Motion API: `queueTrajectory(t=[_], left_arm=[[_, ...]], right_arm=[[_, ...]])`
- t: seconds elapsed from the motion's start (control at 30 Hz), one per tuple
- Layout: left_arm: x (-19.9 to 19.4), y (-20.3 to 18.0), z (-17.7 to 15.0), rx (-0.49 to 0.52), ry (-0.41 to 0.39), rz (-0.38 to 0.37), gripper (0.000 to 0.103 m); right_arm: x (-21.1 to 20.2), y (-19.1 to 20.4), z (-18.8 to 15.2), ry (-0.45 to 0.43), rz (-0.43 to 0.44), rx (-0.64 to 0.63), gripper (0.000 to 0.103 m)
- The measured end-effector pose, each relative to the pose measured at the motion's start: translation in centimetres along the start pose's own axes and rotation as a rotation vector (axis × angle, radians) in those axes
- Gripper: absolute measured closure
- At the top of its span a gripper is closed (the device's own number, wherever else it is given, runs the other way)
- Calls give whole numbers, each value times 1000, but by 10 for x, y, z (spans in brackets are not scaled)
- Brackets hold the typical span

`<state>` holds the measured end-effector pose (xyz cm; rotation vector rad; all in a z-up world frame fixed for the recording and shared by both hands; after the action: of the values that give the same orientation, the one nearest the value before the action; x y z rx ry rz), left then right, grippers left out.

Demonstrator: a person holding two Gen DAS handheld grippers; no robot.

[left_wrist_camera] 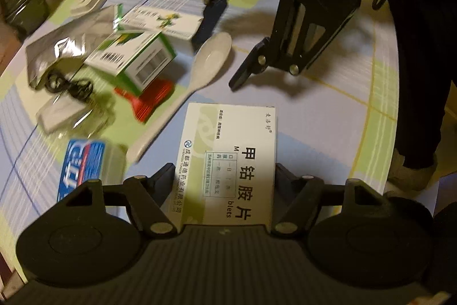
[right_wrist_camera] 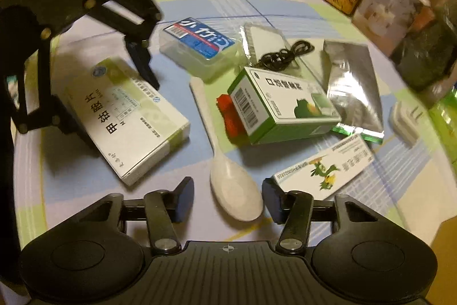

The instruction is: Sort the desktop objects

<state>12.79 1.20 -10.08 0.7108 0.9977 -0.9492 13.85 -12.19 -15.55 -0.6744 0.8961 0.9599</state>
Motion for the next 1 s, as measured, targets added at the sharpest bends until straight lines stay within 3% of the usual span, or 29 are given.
queueTrajectory(t=[0.03,0.13,0.17,0.33,0.47,0.6,0.77,1.0], left_arm=[[-1,1,-3,-12,-4,2,34],[-2,2,-4,-40,-11,9,34],[-3,2,-4,-45,-10,13,34],[-2,-1,1,-72,14,26,34],[1,-5,11,-106,37,43,34],[3,-11,28,-184,19,35,34],[8,-27,54,-257,-13,22,35],[11,-53,78,-381,-40,73,35]], right_arm=[[0,-3,-1,-4,10,29,65],[-4,-2,-7,-2,17,87,95],[-7,0,-11,4,-1,101,96],[-29,5,-40,34,-10,314,96],[-58,0,-80,35,-36,659,96],[-83,1,-121,-31,-113,951,96],[-105,14,-136,-101,-175,1054,96],[-129,25,-139,-144,-272,1060,96]])
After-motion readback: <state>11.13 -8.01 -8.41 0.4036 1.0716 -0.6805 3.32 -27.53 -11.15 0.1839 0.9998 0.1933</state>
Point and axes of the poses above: each gripper's, at about its wrist camera, not at the fingertips, and x roughly the way its jaws point, y to its left, z to its top, the point moved 3 cm from there along x, roughly the way its jaws point, and after that the axes turned 2 degrees about y, right-handed, at the moved point
